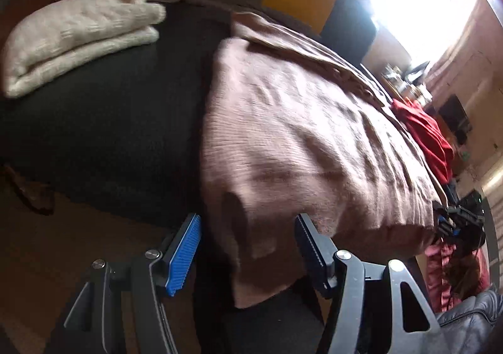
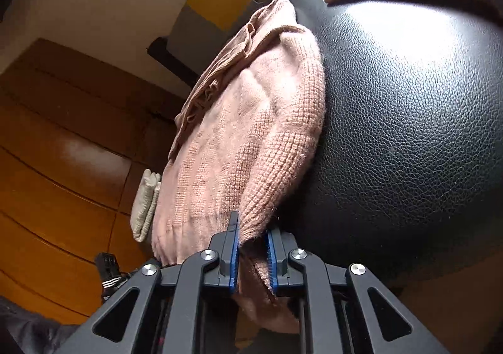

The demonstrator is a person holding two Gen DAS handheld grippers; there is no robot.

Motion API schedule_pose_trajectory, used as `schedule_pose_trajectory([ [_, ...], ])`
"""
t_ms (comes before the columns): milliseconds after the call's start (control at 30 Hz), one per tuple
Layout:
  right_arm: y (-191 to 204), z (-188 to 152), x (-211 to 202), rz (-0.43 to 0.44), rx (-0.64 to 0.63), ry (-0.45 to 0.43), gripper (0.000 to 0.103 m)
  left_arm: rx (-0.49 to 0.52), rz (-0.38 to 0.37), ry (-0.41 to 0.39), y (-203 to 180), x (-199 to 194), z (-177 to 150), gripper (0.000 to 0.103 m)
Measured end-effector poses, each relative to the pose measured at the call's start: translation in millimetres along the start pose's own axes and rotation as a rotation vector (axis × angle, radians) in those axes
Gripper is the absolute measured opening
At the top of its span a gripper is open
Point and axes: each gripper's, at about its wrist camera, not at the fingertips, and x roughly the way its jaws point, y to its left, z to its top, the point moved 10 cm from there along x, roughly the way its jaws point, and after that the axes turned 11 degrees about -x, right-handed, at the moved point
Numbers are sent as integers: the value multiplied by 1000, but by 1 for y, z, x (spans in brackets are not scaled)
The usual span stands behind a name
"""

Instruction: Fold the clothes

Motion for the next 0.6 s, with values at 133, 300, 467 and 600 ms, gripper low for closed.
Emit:
schedule_pose_trajectory([
  [133,-2,-1,-1,35,16,-11,19,-82,-12,34,13,7,-6,62],
  [300,-5,-3,-3,77,55,-33,19,-5,-33,104,-9,27,-11,62],
  [467,-8,-2,-2,117,125,-25,22,-116,-120,256,-13,49,-22,52],
  [600,3,-1,-2,96,60,-24,33,-120,-159,309,-21,52,-28,30],
])
